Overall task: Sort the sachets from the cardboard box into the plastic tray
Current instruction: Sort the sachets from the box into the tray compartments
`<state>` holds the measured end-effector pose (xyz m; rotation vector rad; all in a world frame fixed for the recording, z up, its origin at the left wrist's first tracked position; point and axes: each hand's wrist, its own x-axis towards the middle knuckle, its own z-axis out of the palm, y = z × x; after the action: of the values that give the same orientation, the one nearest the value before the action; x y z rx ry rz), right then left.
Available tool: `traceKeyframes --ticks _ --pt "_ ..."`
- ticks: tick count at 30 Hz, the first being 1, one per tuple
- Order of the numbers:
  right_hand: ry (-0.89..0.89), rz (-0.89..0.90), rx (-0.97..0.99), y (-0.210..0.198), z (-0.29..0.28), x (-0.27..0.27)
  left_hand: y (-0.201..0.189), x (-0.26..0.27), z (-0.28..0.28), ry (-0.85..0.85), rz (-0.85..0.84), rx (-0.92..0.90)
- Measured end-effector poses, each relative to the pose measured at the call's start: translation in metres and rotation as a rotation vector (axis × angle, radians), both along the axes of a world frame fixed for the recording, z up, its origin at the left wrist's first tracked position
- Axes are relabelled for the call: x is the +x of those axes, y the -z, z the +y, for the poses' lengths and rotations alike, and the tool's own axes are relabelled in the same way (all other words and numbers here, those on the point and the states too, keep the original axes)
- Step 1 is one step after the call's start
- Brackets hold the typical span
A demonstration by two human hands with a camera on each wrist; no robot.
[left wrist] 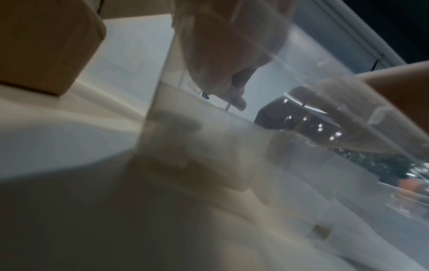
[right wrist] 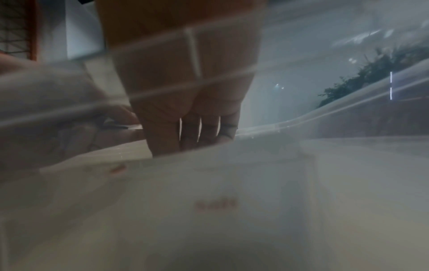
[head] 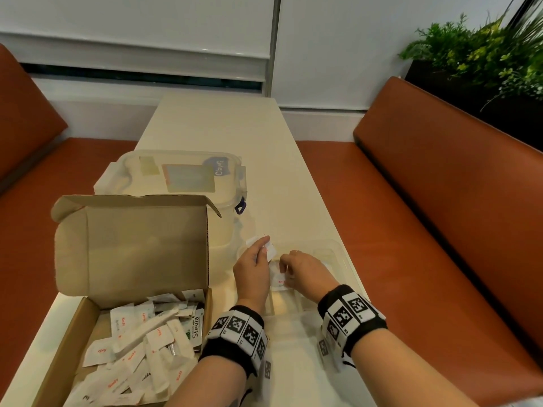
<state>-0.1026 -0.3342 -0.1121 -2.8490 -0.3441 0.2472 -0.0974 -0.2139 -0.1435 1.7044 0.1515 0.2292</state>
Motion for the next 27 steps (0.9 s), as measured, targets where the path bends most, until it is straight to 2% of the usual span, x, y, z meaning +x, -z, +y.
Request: traceKeyframes --ticks 4,9,11,17,27 --pt "0.010 0.004 0.036 0.002 -0.001 -0.002 0.001 0.000 -0.001 0.003 0.000 0.000" --pt "0.186 0.040 0.348 -0.016 -0.019 -0.005 0.001 0.001 -0.001 0.019 0.013 -0.027" --pt "0.236 0.062 0.402 -0.028 -0.032 -0.004 0.002 0.001 -0.002 0.029 0.025 -0.053" --pt "0.203 0.278 0.109 -0.037 -0.049 -0.004 0.003 0.001 -0.004 0.033 0.035 -0.073" --pt "0.105 0.318 -0.168 -0.022 -0.026 -0.002 0.002 0.001 -0.004 0.043 0.046 -0.042"
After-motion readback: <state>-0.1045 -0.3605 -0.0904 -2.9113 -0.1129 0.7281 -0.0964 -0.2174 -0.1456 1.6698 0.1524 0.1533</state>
